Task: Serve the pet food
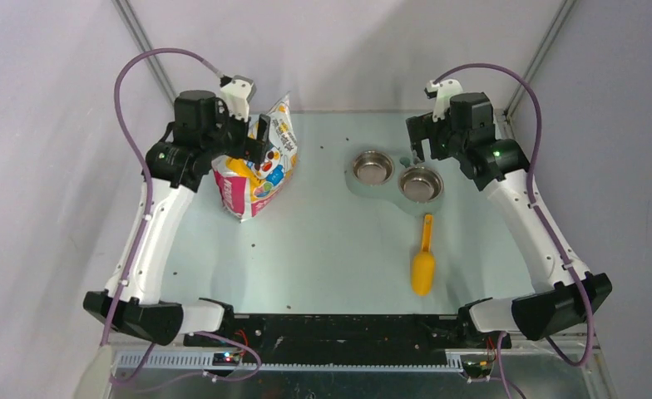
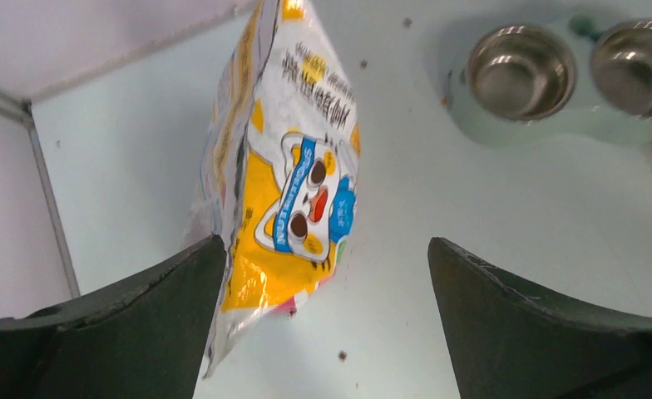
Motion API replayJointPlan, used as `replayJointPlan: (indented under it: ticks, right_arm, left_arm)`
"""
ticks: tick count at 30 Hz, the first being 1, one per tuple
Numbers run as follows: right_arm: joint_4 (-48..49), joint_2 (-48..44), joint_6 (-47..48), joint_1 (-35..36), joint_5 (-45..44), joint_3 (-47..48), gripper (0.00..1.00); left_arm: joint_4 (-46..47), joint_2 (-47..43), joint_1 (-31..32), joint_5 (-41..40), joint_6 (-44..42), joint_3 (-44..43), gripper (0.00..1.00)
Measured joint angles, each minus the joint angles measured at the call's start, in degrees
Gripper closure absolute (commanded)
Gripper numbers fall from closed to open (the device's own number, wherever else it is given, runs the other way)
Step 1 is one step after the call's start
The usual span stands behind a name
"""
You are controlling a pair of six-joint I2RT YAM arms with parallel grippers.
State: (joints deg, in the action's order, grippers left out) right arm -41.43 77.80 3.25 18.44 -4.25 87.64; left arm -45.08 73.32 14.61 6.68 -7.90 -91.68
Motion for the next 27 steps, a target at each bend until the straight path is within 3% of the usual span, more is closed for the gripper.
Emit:
replayJointPlan:
  ticks: [10,27]
  right_arm:
    - [0.68,-1.11,1.53,0.76,0.48,-1.79,0.00]
    - [0.92,-1.09,2.86,1.01,2.99,-3.23,0.00]
  left_arm:
    - [-9.64,7.48,0.11,-10.25,1.22,-4.02,0.01]
    - [-11.06,9.73,0.15,-16.85,1.36,-1.64,0.08]
